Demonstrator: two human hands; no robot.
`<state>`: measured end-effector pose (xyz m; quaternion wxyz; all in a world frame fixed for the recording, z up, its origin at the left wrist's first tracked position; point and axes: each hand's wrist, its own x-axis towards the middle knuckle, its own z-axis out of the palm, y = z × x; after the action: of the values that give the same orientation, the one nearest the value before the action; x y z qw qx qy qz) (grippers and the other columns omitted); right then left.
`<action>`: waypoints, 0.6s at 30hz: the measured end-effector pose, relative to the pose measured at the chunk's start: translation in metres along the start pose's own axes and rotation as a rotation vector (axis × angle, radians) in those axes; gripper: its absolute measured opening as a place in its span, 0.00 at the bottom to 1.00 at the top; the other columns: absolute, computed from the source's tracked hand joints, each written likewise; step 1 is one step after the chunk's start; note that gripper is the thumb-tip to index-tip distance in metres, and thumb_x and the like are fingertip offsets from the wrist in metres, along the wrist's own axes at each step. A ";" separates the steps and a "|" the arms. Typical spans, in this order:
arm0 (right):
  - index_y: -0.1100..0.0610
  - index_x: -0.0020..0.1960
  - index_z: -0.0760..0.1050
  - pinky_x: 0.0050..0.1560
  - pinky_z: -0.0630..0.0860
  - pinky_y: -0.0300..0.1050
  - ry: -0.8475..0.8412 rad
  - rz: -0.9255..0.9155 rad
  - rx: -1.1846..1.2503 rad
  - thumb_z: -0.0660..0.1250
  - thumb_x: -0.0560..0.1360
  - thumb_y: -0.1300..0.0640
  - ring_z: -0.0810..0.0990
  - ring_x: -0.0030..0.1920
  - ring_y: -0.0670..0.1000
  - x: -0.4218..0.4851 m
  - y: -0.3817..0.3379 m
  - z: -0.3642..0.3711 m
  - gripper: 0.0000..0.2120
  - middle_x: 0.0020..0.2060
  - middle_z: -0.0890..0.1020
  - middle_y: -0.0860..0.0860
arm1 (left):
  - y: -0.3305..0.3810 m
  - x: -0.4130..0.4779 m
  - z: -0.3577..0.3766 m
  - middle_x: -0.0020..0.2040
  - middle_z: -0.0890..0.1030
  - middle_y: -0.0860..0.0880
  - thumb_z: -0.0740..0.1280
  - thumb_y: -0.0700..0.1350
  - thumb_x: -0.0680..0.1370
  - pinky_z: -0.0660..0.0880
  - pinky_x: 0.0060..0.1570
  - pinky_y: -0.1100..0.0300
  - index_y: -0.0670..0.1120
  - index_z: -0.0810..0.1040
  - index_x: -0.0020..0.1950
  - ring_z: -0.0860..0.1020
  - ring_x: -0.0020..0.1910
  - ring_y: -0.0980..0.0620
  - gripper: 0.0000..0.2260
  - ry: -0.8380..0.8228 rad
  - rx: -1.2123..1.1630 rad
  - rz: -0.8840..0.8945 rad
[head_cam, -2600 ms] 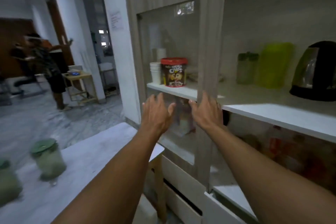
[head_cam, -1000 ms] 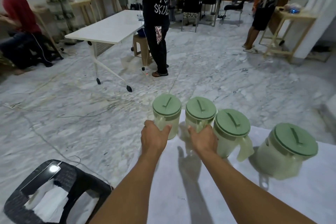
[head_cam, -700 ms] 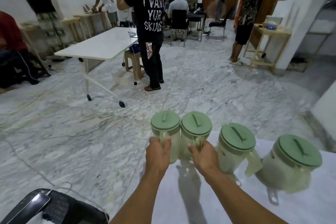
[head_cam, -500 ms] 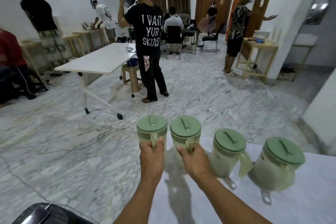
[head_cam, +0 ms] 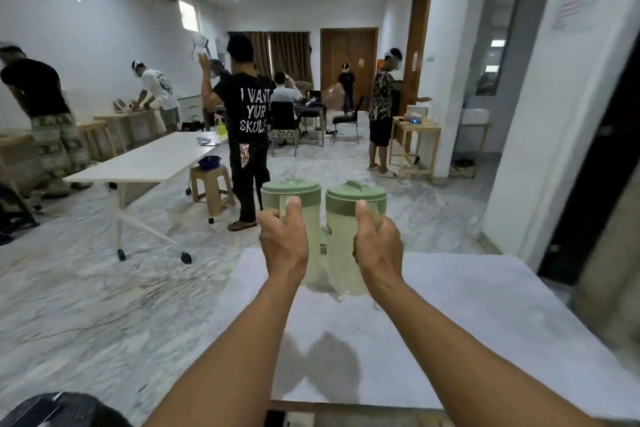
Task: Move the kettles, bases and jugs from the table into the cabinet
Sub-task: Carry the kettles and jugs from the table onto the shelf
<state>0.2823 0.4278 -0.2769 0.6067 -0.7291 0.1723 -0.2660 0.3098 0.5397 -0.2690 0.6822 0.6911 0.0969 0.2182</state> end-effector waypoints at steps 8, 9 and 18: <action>0.61 0.40 0.76 0.45 0.71 0.50 0.543 -0.086 -0.123 0.53 0.80 0.40 0.78 0.45 0.60 -0.008 -0.052 -0.227 0.27 0.42 0.81 0.59 | 0.099 -0.165 0.122 0.48 0.76 0.44 0.59 0.58 0.80 0.66 0.41 0.54 0.42 0.68 0.52 0.74 0.45 0.43 0.18 -0.329 -0.096 0.111; 0.62 0.42 0.78 0.43 0.70 0.49 0.619 -0.097 -0.149 0.53 0.81 0.40 0.78 0.45 0.60 -0.011 -0.056 -0.255 0.28 0.41 0.81 0.59 | 0.108 -0.188 0.139 0.48 0.75 0.44 0.59 0.57 0.80 0.64 0.42 0.55 0.42 0.67 0.51 0.72 0.45 0.44 0.18 -0.385 -0.119 0.118; 0.60 0.37 0.77 0.42 0.71 0.51 1.338 -0.079 -0.365 0.54 0.80 0.43 0.80 0.45 0.62 -0.096 -0.082 -0.468 0.26 0.44 0.83 0.63 | 0.174 -0.396 0.228 0.47 0.74 0.45 0.61 0.57 0.78 0.64 0.43 0.57 0.43 0.70 0.51 0.72 0.46 0.46 0.16 -0.922 -0.265 0.142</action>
<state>-0.0795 0.1288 -0.1569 0.2277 -0.5046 0.5246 -0.6468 0.0291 0.1547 -0.1586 0.7196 0.6280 -0.2914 -0.0542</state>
